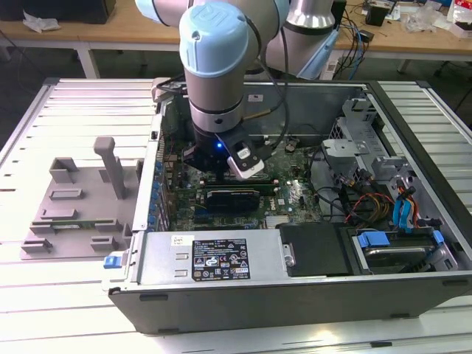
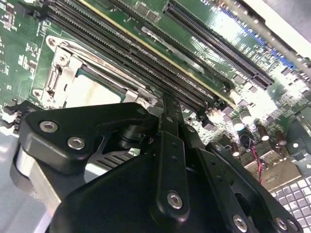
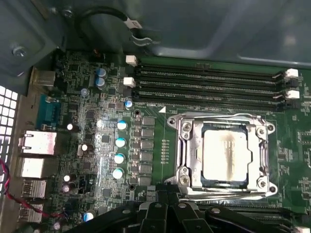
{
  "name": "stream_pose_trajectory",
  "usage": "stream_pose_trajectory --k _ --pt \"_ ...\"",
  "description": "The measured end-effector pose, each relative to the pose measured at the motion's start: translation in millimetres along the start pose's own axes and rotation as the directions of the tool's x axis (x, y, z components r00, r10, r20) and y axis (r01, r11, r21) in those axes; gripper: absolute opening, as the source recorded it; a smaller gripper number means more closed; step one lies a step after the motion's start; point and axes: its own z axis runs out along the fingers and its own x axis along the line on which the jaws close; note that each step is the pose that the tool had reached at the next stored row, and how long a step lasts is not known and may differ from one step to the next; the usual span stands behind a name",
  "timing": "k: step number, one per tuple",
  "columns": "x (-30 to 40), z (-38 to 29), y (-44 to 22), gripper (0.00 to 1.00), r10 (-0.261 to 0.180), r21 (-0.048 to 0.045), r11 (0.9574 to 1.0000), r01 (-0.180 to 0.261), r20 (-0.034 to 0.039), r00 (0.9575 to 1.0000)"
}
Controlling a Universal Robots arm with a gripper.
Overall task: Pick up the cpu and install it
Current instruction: 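Install the second cpu locking lever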
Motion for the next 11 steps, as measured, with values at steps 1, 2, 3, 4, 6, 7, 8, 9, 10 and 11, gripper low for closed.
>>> stream_pose_trajectory --k 1,2,3,4,6,7,8,9,10,11 --pt "0.0 0.6 0.8 0.11 -0.002 -0.0039 1.0000 0.002 -0.0001 1.0000" --pt "0.0 1.9 2.3 0.11 -0.007 -0.0079 0.9999 0.007 -0.0006 1.0000" --pt "-0.1 4.1 2.5 0.11 -0.010 -0.0087 0.9999 0.010 -0.0008 1.0000" --pt "0.1 5.2 2.2 0.11 -0.011 -0.0082 0.9999 0.011 -0.0011 0.9999" --pt "0.2 5.3 2.2 0.11 -0.011 -0.0074 0.9999 0.011 -0.0010 0.9999" --pt "0.5 4.4 2.5 0.11 -0.011 -0.0058 0.9999 0.011 0.0007 0.9999" --pt "0.2 -0.9 3.4 0.11 -0.012 -0.0001 0.9999 0.012 0.0027 0.9999" --pt "-0.1 -6.4 5.2 0.11 -0.012 0.0050 0.9999 0.012 0.0022 0.9999" --pt "-2.1 -6.9 8.4 0.11 -0.013 0.0190 0.9997 0.013 0.0011 0.9999" --pt "-5.4 -6.2 13.0 0.11 -0.013 0.0344 0.9993 0.013 -0.0003 0.9999"
